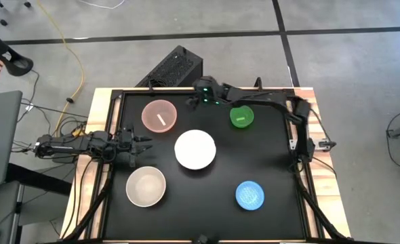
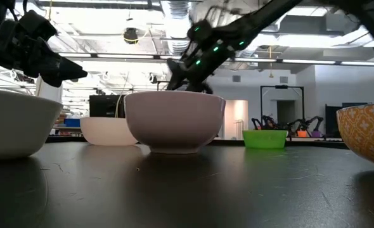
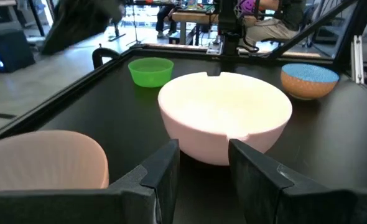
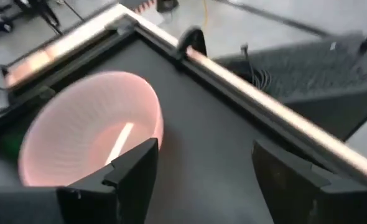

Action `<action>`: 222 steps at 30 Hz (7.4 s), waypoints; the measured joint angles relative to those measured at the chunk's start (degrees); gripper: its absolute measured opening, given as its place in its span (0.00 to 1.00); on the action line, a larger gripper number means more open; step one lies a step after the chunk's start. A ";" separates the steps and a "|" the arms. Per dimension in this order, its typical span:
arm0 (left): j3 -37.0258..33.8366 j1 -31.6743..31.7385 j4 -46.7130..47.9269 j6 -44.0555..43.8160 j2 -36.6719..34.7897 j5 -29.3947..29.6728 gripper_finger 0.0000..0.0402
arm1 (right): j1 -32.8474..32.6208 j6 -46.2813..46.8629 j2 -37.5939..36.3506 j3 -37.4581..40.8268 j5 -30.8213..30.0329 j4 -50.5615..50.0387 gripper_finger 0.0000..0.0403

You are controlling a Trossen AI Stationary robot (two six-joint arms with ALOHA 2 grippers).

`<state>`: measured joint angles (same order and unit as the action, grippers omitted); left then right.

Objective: Nest bowls inside each other
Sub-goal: Stack the pink bowl on the white bowl, then stack the grey bowl on the pink bowl

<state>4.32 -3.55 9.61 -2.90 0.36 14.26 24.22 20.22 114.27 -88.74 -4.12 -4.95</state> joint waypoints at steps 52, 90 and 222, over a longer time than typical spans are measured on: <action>-0.01 0.00 0.00 0.12 0.00 -0.09 0.32 | -2.18 -3.97 13.32 -26.24 0.31 -20.54 0.02; 0.01 -0.02 0.00 0.12 0.00 -0.04 0.32 | -22.22 27.37 -19.26 14.90 -14.08 -24.46 0.02; 0.02 0.00 0.00 0.14 0.00 -0.06 0.32 | -31.57 12.01 -8.49 4.14 -30.64 -13.44 0.01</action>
<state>4.34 -3.56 9.61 -2.76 0.36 14.20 -7.35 32.23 105.78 -84.60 -34.75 -18.39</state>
